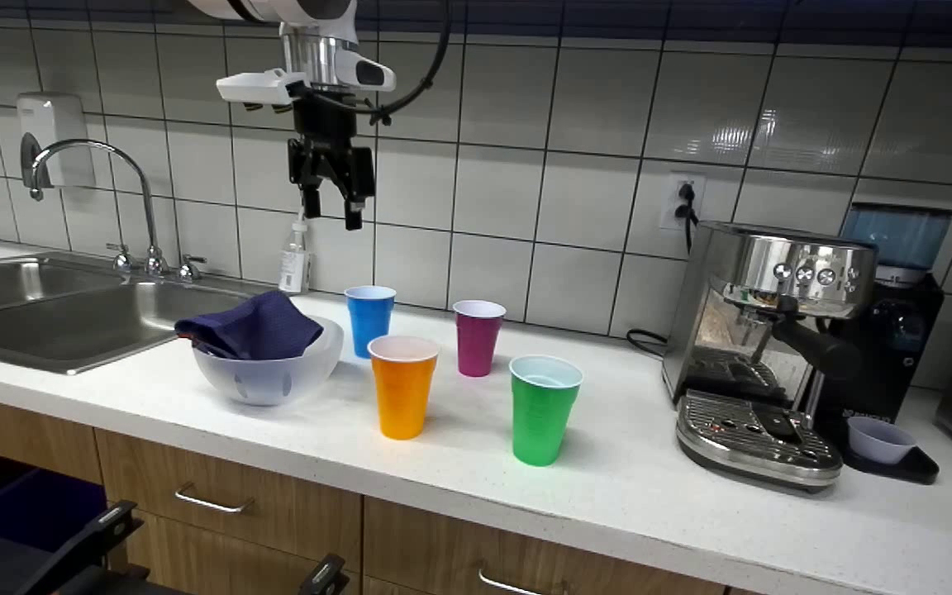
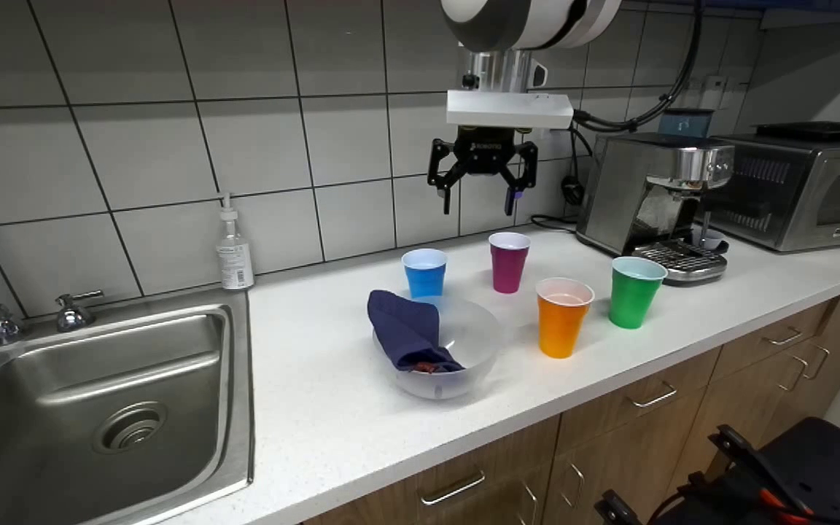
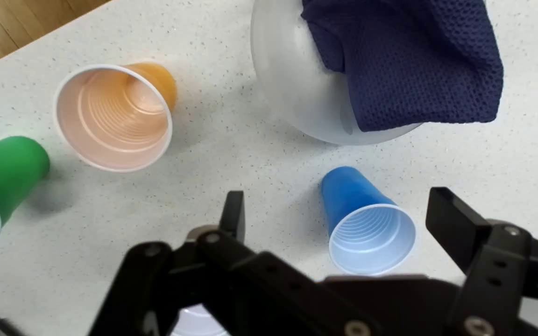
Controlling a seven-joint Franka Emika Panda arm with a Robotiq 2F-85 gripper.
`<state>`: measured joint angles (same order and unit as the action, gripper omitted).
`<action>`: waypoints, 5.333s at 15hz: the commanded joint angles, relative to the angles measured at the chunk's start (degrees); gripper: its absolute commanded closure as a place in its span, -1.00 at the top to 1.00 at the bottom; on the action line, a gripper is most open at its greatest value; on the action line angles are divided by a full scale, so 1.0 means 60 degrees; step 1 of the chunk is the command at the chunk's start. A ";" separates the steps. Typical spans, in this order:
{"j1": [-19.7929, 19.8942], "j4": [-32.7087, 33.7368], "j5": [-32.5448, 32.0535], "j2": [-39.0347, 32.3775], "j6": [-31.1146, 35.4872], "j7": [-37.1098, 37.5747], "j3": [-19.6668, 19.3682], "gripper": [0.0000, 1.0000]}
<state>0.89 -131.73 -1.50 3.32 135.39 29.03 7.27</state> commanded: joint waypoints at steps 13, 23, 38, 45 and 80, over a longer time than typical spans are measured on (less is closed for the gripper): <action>-0.1106 0.2719 -0.0521 -0.3353 0.0369 0.1123 -0.1065 1.00; -0.1549 0.3977 -0.0374 -0.4788 0.0316 0.1313 -0.1689 1.00; -0.1626 0.5047 -0.0202 -0.6008 0.0244 0.1401 -0.2027 1.00; -0.1659 0.5373 -0.0139 -0.6332 0.0268 0.1362 -0.2044 0.35; -0.1803 0.3117 -0.0365 -0.3932 0.0829 0.1830 -0.2058 -0.98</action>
<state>-9.08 -108.17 -2.66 -24.57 139.00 38.17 -4.55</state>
